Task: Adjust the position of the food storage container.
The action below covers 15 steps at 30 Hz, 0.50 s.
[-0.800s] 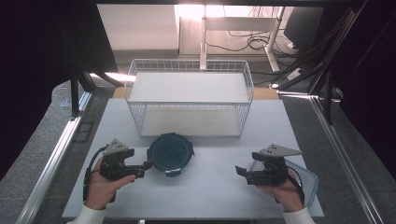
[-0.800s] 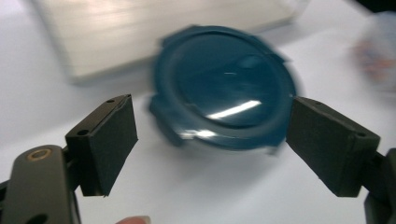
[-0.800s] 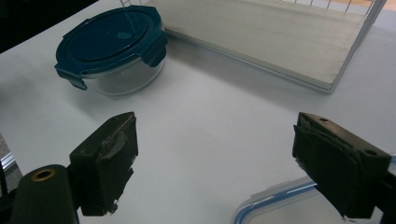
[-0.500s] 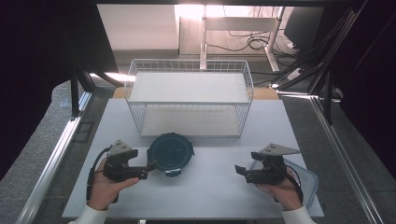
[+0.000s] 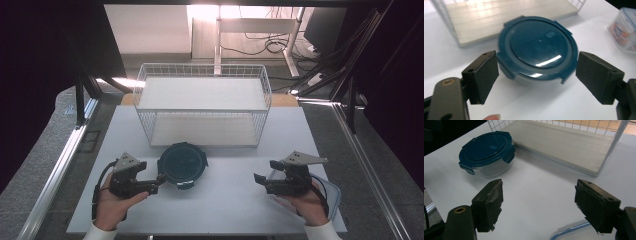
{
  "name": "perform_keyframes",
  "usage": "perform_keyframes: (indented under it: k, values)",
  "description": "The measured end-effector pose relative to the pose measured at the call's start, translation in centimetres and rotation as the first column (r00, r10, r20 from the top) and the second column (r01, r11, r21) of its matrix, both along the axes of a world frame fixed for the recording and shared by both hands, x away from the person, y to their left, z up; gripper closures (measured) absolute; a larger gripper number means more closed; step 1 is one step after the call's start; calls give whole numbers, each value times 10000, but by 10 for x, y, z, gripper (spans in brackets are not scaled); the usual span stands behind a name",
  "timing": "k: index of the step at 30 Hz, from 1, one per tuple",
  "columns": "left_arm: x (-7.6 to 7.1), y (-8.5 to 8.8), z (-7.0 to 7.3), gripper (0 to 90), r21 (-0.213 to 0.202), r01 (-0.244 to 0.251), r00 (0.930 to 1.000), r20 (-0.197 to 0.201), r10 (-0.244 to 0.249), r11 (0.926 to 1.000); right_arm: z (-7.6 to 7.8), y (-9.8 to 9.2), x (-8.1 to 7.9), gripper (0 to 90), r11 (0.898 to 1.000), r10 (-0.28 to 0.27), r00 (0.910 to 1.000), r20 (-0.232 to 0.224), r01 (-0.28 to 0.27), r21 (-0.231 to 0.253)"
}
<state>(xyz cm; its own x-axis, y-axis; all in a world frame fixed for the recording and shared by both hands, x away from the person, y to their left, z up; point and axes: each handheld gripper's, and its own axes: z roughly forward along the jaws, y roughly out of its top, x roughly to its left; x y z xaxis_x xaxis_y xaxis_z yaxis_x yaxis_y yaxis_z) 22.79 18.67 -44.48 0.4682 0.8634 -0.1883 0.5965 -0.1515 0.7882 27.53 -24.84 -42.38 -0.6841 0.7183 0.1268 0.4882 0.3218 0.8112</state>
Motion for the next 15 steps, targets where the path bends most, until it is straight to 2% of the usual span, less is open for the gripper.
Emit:
perform_keyframes:
  k: [3,5,11,15]
  values:
    - [-2,-4,0,172,-183,418,9991,-78,-419,9990,3,-1,2,241,10000,59,9999,-88,-59,1]
    - [-3,-5,0,173,106,384,9993,36,-384,9992,5,-3,5,247,10000,-3,10000,-63,3,38]
    - [-2,-4,-2,175,114,319,9995,-65,-318,9994,4,-11,11,265,9999,-53,9998,-167,55,147]
    - [-2,-1,-4,175,70,221,9996,-152,-220,9997,9,-13,12,278,9999,-93,9999,-137,95,97]
